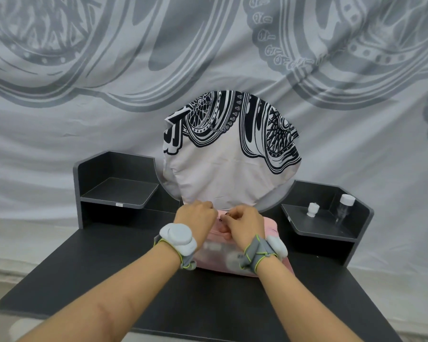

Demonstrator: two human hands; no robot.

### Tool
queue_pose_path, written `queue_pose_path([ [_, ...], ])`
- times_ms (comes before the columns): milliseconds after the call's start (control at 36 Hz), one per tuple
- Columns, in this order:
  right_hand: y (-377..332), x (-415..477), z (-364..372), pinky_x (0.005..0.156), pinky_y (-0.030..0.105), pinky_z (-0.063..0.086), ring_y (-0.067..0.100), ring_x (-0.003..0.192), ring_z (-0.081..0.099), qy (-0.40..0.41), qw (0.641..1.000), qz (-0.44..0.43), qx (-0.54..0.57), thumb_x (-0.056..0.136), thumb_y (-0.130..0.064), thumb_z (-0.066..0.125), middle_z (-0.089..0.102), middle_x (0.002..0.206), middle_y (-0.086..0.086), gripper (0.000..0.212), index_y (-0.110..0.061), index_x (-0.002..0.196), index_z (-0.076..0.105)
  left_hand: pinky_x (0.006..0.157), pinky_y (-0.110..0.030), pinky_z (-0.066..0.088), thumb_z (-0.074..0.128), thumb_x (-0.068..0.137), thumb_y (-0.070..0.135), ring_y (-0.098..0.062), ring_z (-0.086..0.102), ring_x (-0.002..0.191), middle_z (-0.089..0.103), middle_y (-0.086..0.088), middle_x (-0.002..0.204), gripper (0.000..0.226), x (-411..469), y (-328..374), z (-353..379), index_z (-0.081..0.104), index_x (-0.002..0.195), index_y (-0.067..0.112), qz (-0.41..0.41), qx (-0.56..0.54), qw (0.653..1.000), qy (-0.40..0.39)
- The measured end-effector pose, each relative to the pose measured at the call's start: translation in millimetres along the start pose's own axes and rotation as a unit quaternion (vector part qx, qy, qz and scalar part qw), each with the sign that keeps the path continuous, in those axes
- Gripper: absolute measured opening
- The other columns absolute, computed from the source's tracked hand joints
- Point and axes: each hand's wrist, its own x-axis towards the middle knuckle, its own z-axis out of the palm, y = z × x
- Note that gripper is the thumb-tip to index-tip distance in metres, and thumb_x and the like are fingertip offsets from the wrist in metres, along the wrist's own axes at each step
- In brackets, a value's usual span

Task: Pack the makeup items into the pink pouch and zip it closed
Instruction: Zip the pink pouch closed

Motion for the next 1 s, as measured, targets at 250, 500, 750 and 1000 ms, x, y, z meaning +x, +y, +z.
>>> queue_pose_path([
  [250, 8.0, 4.5, 4.8, 0.078, 0.039, 0.054, 0.026, 0.076, 0.069, 0.031, 0.999, -0.017, -0.025, 0.075, -0.020, 0.069, 0.074, 0.072, 0.008, 0.013, -0.009, 0.069, 0.071, 0.078, -0.040, 0.051, 0.039, 0.089, -0.004, -0.034, 0.064, 0.103, 0.059, -0.010, 0.115, 0.032, 0.4, 10.7, -3.9, 0.060, 0.111, 0.008, 0.016, 0.060, 0.998, -0.027],
  [500, 19.1, 7.3, -14.0, 0.078, 0.032, 0.053, 0.025, 0.069, 0.070, 0.064, 0.997, 0.040, 0.010, 0.083, -0.017, 0.060, 0.071, 0.057, 0.010, 0.019, -0.004, 0.070, 0.061, 0.080, -0.038, 0.050, 0.039, 0.087, -0.010, -0.033, 0.064, 0.105, 0.059, -0.014, 0.117, 0.035, -3.2, 12.4, -2.4, 0.054, 0.116, 0.003, 0.011, 0.092, 0.994, -0.064],
  [750, 24.2, -2.2, -38.7, 0.035, 0.023, 0.044, 0.024, 0.032, 0.058, 0.060, 0.996, 0.058, 0.039, 0.089, -0.006, 0.052, 0.062, 0.043, 0.008, 0.016, -0.007, 0.075, 0.046, 0.082, -0.035, 0.048, 0.037, 0.090, -0.008, -0.030, 0.061, 0.113, 0.055, -0.014, 0.124, 0.037, -1.7, 29.4, -18.0, 0.053, 0.122, 0.003, 0.002, 0.115, 0.990, -0.086],
  [1000, 32.0, -4.8, -41.0, 0.072, 0.023, 0.040, 0.025, 0.090, 0.062, 0.071, 0.995, 0.061, -0.029, 0.081, -0.018, 0.065, 0.072, 0.089, 0.009, 0.013, -0.014, 0.069, 0.064, 0.100, -0.045, 0.042, 0.071, 0.079, 0.031, -0.027, 0.053, 0.126, 0.058, -0.003, 0.133, 0.048, 20.9, 41.7, 14.7, 0.060, 0.125, 0.023, 0.032, -0.073, 0.996, -0.034],
])
